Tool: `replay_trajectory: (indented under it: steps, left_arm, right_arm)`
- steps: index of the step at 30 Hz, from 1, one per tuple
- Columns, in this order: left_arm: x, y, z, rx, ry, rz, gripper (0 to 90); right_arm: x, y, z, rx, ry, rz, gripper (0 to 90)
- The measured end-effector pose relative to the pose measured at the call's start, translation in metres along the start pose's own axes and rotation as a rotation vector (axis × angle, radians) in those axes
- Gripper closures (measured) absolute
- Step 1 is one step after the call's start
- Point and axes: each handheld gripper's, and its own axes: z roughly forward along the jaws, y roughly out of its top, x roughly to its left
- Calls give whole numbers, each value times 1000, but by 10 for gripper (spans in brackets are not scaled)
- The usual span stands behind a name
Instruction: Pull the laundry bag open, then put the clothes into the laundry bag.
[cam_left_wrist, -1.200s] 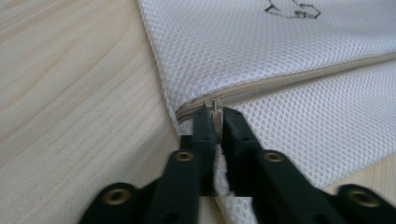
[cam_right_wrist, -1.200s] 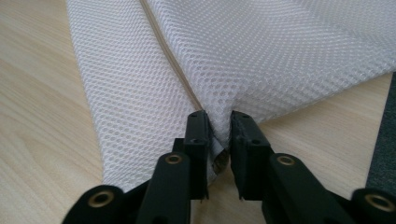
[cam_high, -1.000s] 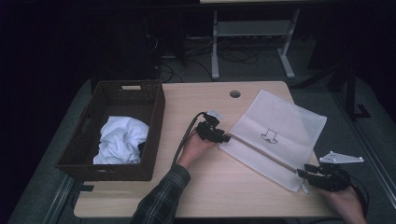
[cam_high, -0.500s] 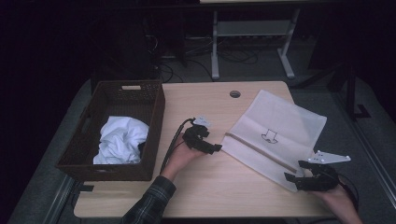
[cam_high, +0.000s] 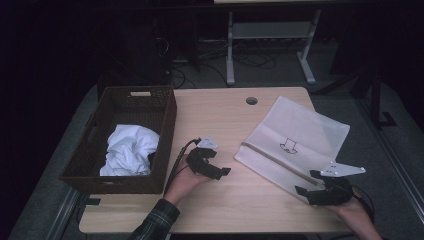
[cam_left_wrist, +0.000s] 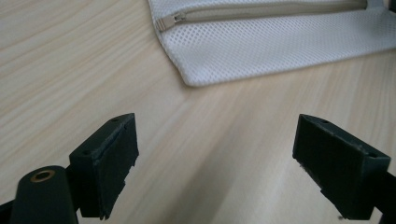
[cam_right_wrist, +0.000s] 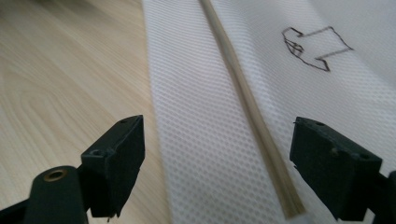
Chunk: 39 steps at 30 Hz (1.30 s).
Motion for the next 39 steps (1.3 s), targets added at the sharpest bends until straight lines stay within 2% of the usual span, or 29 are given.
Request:
replay_trajectory:
  steps: [4, 11, 25, 32, 39]
  left_arm:
    - [-9, -11, -11, -6, 17, 8, 139]
    - [-15, -24, -24, -2, 38, 12, 139]
    - [-21, -48, -40, 60, 79, 10, 139]
    - [-21, -52, -52, 63, 94, -2, 140]
    - [-18, -48, -65, 64, 103, -10, 140]
  right_arm:
    - [9, 7, 7, -17, 20, -28, 158]
    - [16, 13, 18, -23, 60, -52, 147]
    - [36, 24, 44, -36, 136, -97, 144]
    - [40, 24, 46, -34, 150, -111, 140]
    - [42, 24, 45, -37, 161, -118, 140]
